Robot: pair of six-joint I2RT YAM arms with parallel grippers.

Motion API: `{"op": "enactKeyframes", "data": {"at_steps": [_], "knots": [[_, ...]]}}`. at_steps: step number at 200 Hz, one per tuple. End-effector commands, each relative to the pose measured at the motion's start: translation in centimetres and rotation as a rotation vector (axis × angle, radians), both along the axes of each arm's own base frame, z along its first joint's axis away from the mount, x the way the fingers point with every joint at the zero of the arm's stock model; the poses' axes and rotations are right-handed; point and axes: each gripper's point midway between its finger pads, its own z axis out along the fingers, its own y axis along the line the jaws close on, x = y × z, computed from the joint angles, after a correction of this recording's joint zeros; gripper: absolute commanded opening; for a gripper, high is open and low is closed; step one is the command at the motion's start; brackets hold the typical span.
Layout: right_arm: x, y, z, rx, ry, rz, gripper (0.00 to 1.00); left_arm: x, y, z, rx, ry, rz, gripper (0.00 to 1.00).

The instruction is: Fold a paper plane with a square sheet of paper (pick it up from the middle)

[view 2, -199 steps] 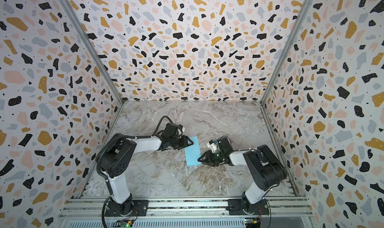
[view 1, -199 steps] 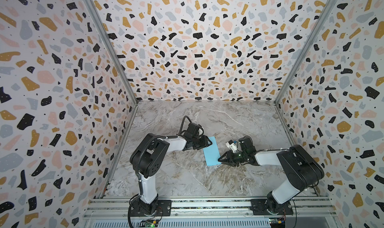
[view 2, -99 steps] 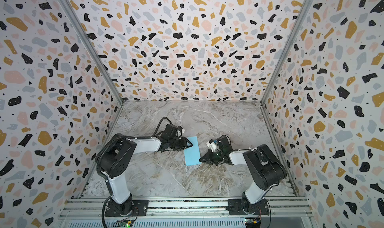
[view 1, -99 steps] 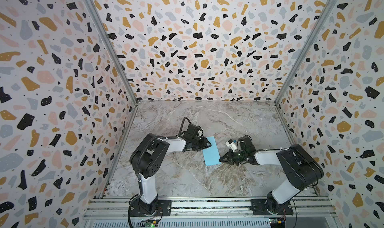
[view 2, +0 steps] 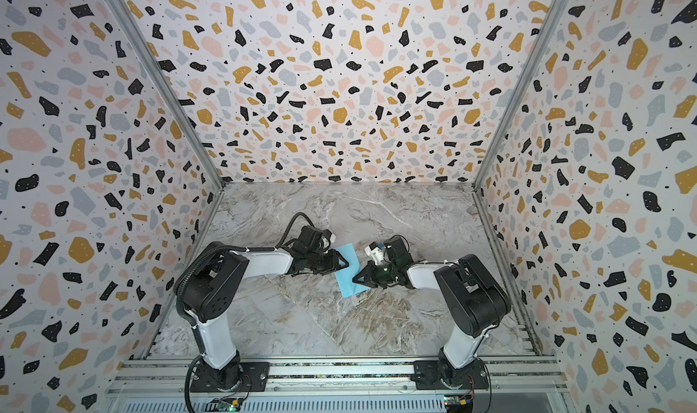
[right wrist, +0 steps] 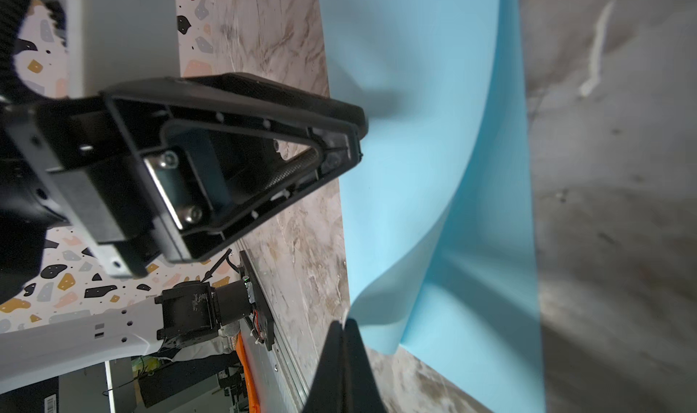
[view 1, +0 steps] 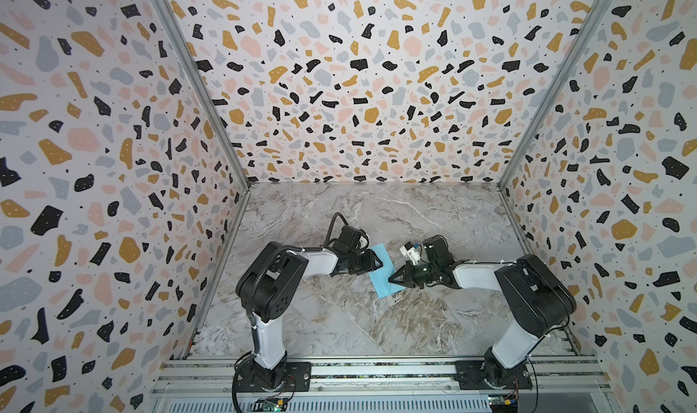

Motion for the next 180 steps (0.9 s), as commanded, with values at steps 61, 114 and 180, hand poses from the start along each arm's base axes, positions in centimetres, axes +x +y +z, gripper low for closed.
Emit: {"op": "enactKeyframes", "data": {"at_steps": [61,114,180], "knots": [[1.1,0.1,-1.2,-0.095,-0.024,-0.022,0.0,1.4,0.2,2.0,0.057,-0.062,-0.029,0.39],[0.8,-0.2,-1.3,-0.109,-0.019,-0.019,0.0,2.2,2.6,0.3,0.154,-0.067,0.009,0.31],[0.8,1.7,1.2,0.037,-0.046,0.04,0.0,1.0,3.6,-2.3,0.17,-0.016,0.005,0.18]]}}
